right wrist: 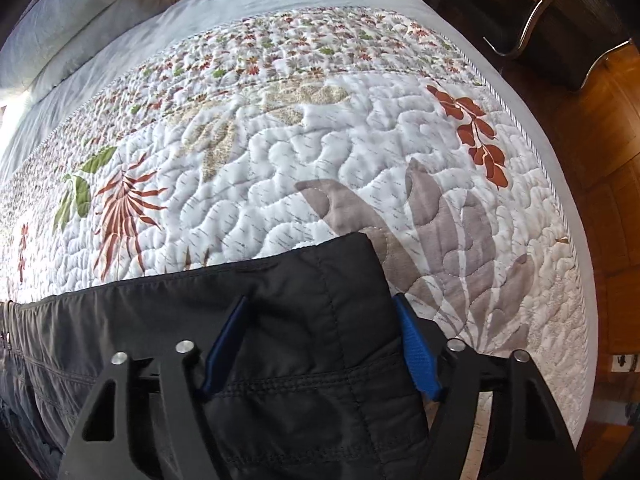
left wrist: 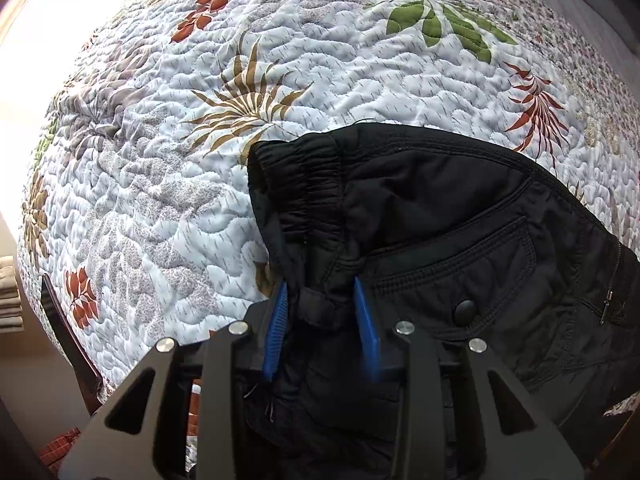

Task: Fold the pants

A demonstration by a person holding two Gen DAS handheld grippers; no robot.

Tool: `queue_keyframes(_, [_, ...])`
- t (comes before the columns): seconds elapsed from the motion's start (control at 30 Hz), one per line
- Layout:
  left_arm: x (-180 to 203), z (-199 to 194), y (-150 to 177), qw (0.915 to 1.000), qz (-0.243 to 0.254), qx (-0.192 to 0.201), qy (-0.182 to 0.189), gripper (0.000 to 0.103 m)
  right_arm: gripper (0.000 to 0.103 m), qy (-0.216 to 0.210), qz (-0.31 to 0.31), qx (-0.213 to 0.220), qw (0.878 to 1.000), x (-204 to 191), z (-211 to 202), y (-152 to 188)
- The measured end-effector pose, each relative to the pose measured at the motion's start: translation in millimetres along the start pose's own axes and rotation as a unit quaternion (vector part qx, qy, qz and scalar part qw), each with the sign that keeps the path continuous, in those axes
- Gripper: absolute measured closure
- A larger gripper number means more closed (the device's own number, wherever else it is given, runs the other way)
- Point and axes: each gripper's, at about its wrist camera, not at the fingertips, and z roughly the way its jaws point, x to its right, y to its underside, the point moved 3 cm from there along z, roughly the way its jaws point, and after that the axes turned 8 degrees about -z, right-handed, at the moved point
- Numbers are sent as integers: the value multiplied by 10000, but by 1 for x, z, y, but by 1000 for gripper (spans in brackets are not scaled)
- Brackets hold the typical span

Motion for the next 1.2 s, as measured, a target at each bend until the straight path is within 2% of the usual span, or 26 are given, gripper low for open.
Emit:
queue_keyframes(0.07, [1,2,-4,10000,17,9,-23,71,64,91,-154,44,9998,-3,-5,0])
queue_keyframes(0.13, [4,2,-3,10000,-13,23,-13,72,78,135,-270,110,9995,-8,-14,3])
queue_keyframes(0.27, [8,-6,2,9999,38,116,13,76,89,487,-643,265,9964,-24,-30,6])
queue_keyframes(0.33, [11,-13,5,9998,91,177,34,78,90,592,-728,452,9946,-30,-45,6])
queue_keyframes(0.47, [14,-27,11,9992,221,314,113,80,90,470,-834,992,9905,-38,-89,15])
queue_keyframes(0.63, [17,-58,29,9960,342,615,551,80,90,254,-893,1677,9815,-48,-153,43])
queue_keyframes(0.7, [13,-72,43,9931,452,773,754,83,90,77,-854,1992,9762,-51,-179,64])
queue_keyframes(0.73, [8,-77,52,9918,490,853,818,90,90,-17,-848,2153,9728,-53,-190,75])
queue_keyframes(0.87, [-3,-97,88,9833,574,979,1421,91,91,-276,-729,2690,9600,-57,-228,126])
queue_keyframes(1.0, [-9,-93,113,9784,679,909,1728,91,91,-525,-744,2769,9566,-67,-236,175])
queue_keyframes(1.07, [-14,-90,123,9773,742,931,1755,92,92,-675,-744,2769,9556,-73,-236,203])
queue_keyframes(1.2, [-21,-94,142,9741,765,925,1916,92,92,-963,-403,2822,9536,-75,-238,261])
